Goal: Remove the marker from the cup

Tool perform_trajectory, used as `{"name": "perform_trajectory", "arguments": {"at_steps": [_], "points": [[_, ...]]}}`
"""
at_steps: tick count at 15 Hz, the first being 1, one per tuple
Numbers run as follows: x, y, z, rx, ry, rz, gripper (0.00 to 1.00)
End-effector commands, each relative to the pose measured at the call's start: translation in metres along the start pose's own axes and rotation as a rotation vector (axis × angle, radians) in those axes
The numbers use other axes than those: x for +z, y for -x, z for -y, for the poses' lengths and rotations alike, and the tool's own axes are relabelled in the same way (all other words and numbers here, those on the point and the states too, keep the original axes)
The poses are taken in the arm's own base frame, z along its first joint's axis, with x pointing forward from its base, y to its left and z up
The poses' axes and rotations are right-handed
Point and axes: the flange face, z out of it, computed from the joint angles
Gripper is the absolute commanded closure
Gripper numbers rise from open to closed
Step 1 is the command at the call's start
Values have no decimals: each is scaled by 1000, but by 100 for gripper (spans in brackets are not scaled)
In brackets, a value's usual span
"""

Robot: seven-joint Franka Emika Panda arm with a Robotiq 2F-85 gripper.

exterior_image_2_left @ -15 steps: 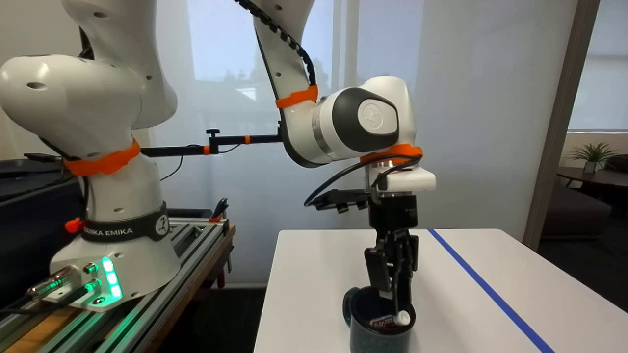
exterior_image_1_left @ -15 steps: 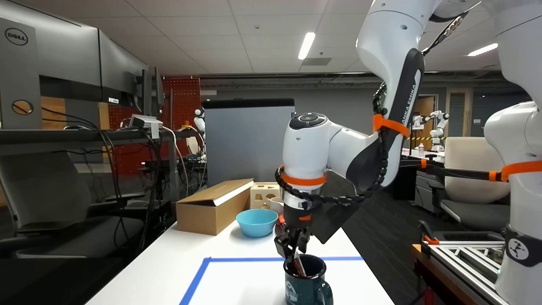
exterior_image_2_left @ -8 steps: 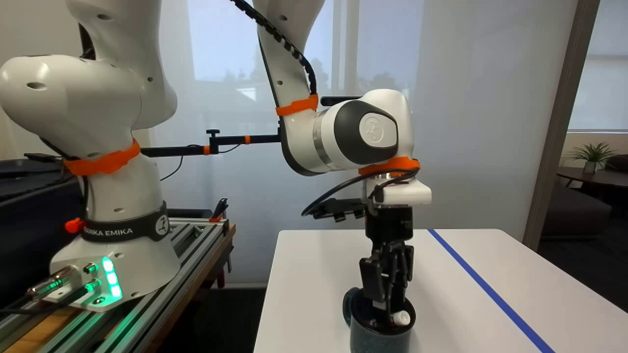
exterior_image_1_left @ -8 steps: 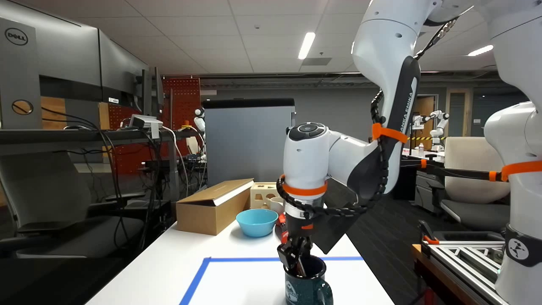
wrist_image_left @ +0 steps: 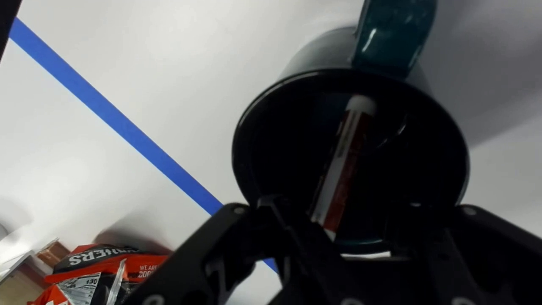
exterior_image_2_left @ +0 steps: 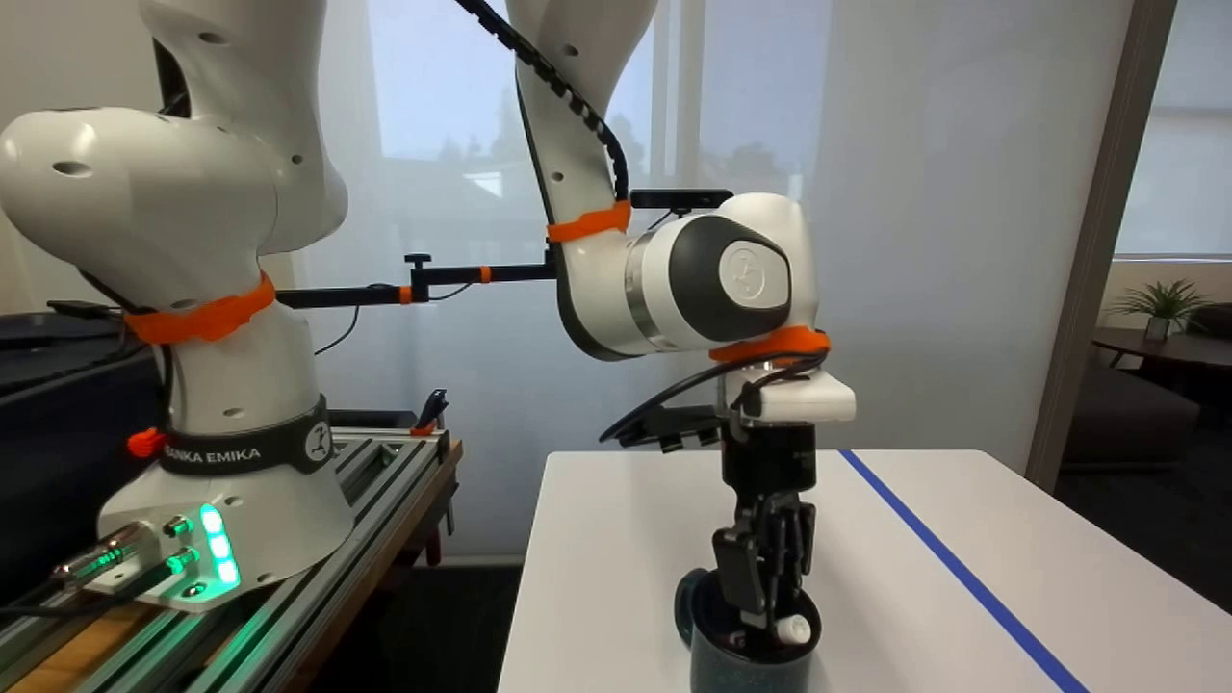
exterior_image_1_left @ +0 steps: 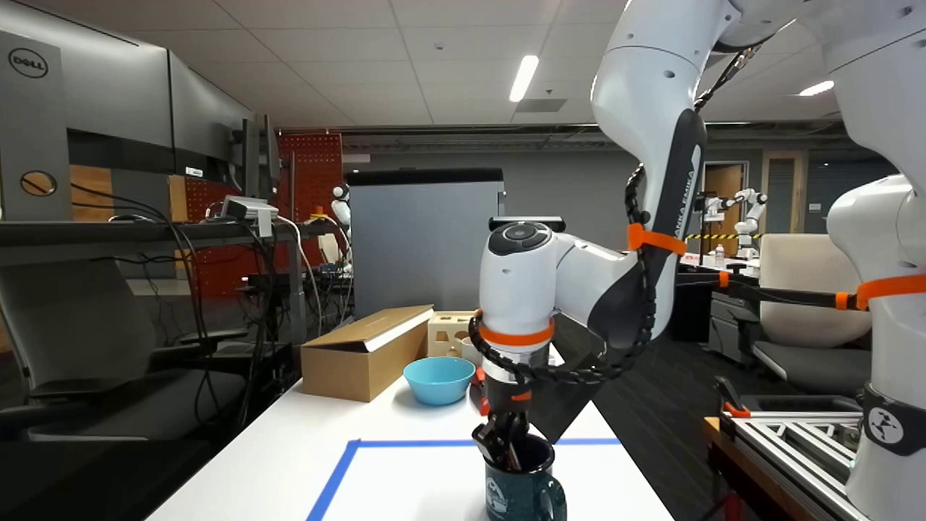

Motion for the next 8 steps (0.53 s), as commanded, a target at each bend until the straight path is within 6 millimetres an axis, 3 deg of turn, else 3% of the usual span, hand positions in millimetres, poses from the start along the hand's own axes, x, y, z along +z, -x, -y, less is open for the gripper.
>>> {"name": "perform_trajectory", "arguments": {"at_steps": [1,3,4,8], "points": [[3,-1,5,-16,-3,-30,87],[-5,1,7,-24,-3,-35,100],[-14,4,8,-27,-1,-40,95],[-40,10,10,-45,3,-59,95]]}}
